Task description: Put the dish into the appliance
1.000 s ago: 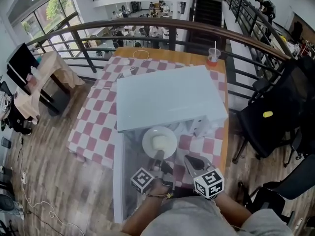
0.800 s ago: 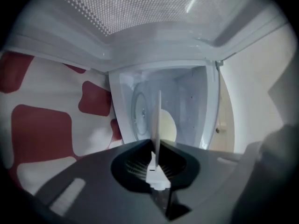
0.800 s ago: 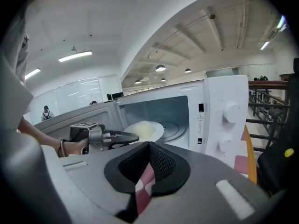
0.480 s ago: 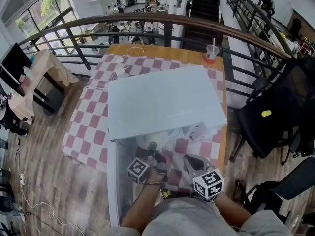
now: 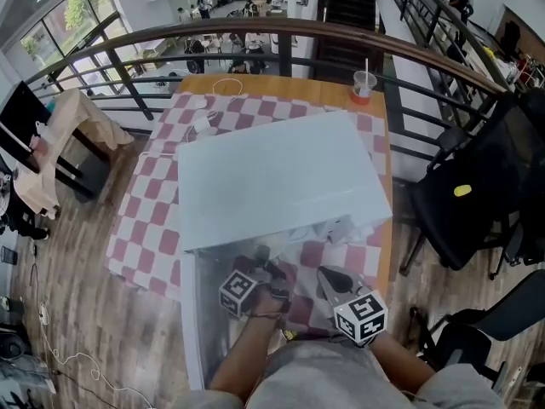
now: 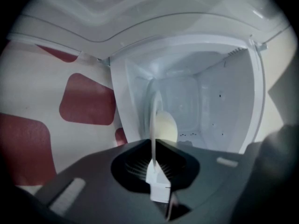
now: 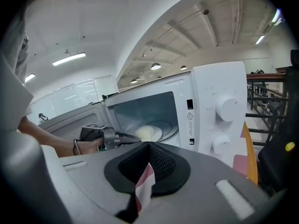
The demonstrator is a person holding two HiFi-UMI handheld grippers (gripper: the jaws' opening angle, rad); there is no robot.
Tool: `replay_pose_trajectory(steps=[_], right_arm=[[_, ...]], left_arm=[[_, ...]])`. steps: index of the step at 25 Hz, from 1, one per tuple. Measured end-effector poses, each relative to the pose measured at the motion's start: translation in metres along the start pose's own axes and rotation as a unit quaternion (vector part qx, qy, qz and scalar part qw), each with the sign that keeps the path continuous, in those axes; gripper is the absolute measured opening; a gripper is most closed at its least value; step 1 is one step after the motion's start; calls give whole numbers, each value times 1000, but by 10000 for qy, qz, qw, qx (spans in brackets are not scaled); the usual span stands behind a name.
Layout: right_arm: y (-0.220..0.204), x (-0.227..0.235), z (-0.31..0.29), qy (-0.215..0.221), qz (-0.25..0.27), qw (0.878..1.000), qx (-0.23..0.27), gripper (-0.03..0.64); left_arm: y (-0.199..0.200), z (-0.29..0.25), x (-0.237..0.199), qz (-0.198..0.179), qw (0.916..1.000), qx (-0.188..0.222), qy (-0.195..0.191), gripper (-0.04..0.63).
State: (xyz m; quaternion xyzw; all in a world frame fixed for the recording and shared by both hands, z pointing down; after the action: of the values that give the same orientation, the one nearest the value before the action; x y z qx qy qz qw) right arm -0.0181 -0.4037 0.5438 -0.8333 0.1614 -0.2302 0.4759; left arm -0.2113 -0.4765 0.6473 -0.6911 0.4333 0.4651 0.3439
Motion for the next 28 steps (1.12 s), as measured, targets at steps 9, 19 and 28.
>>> replay_pose_trajectory(steps=[9, 19, 28], right_arm=[[-8, -3, 4, -18, -68, 10000, -19, -1], [-16, -14, 11, -26, -6, 10000, -60, 0], [-27, -11, 24, -214, -74, 9997, -66, 0]], left_arm=[[-3, -1, 14, -1236, 9914, -433, -15, 204], [-14, 32, 19, -5126, 8502, -404, 1135, 439], [-12, 18, 25, -6357, 7616, 14, 1256, 408]])
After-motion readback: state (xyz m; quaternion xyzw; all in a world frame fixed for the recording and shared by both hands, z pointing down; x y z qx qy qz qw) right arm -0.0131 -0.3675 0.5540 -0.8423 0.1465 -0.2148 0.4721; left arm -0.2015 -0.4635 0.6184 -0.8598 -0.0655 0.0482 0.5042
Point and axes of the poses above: the fingertips, and each gripper's own axes: z backward along the fingers, x to its right, y out of its top, the point moved 6 cm from there along z, backward along the fingers, and after that the axes turned 1 degree about -z, right-handed, at the moved point
